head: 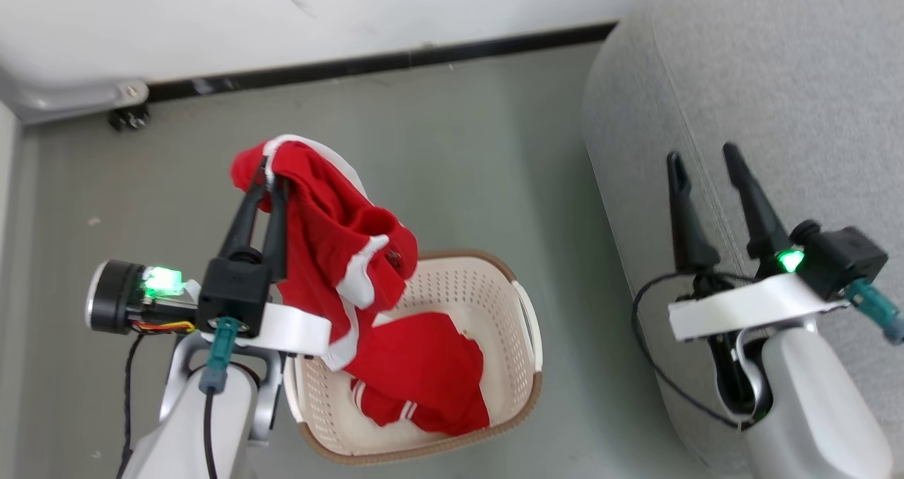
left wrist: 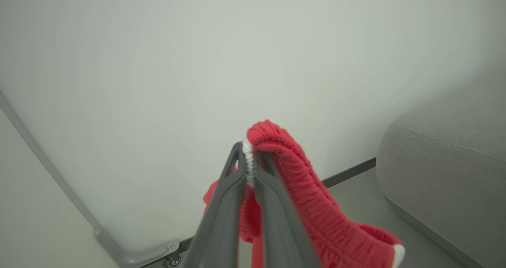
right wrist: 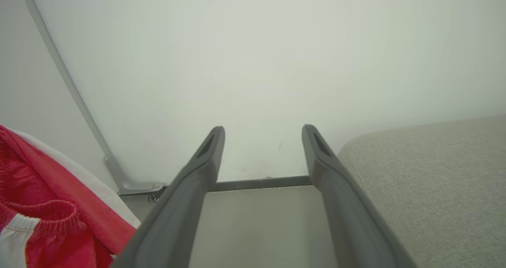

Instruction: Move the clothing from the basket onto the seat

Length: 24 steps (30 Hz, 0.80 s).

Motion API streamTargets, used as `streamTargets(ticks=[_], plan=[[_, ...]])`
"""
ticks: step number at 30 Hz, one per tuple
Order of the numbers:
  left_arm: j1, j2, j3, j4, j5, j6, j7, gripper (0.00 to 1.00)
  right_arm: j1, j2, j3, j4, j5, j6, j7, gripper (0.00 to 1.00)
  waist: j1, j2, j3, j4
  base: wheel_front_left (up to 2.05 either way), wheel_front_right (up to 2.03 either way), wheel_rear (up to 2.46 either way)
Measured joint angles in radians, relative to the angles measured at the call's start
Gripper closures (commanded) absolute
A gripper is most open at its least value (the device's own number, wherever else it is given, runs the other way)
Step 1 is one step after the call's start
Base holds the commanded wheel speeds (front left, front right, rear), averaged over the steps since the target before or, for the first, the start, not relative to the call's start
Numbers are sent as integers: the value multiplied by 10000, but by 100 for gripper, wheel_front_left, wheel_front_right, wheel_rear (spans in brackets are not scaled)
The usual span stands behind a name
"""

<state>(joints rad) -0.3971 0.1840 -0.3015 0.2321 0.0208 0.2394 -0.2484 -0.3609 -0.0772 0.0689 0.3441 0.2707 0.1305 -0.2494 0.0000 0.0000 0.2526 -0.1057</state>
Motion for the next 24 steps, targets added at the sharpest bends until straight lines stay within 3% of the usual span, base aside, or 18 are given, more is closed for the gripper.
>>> streamTargets(ticks=[12, 24], plan=[[81, 107, -775, -458, 27, -731, -69, 100, 726, -414, 1469, 389, -92, 0, 0, 0, 0, 0, -1228, 483, 0, 0, 0], [31, -52, -1369, -531, 27, -1214, -71, 100, 1204, -907, 4466, 433, 612, 0, 491, 0, 0, 0, -2178, 780, 0, 0, 0]])
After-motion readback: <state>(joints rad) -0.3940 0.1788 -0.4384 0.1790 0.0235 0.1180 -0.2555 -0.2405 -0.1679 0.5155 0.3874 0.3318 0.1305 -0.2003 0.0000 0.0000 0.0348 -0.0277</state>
